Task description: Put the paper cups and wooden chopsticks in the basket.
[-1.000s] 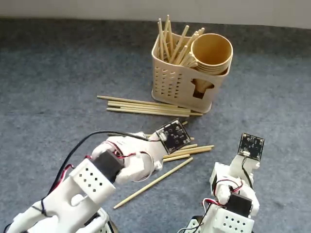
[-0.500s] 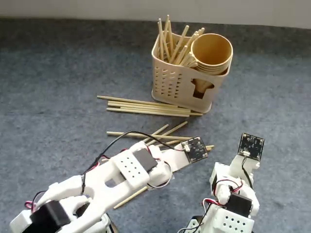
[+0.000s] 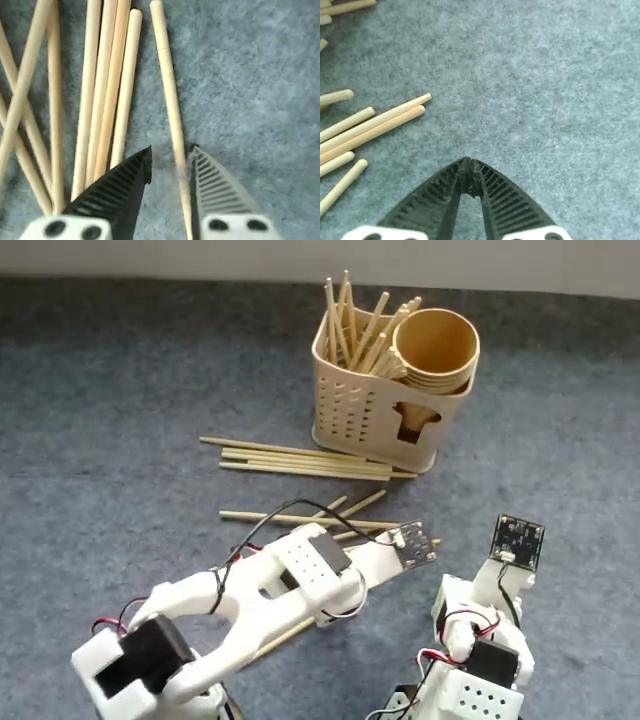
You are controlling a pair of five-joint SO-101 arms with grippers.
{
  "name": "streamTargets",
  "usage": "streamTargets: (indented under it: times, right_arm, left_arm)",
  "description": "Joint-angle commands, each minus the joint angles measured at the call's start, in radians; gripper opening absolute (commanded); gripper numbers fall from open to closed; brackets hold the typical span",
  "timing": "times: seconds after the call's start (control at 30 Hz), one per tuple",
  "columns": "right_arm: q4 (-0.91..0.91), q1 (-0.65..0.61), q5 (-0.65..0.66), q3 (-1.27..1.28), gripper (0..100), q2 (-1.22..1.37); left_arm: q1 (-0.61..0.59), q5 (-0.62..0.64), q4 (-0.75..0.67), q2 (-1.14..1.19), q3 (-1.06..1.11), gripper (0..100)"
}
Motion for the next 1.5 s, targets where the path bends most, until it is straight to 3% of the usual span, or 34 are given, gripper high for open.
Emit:
streamTargets:
  times: [0.0,0.37,0.7,0.93,1.47]
  right_arm:
    - [0.005,0.01,0.0,0.153,0.5,-0.005]
    - [0.005,0.01,0.0,0.153,0.5,-0.005]
    - [0.005,0.01,0.0,0.153,0.5,-0.005]
    - [0.005,0.01,0.0,0.153,0.5,-0.005]
    - [0.005,0.01,0.0,0.153,0.5,-0.005]
  left_arm:
    - [0.018,0.002,-0.006,0.048,-0.084,2]
    - [0.01,0.002,0.11,-0.044,-0.111,0]
    - [-0.045,0.0,0.107,-0.381,0.016,0]
    - [-0.133,0.005,0.11,-0.541,0.027,0]
    - [-0.193,0.008,0.11,-0.839,0.001,0]
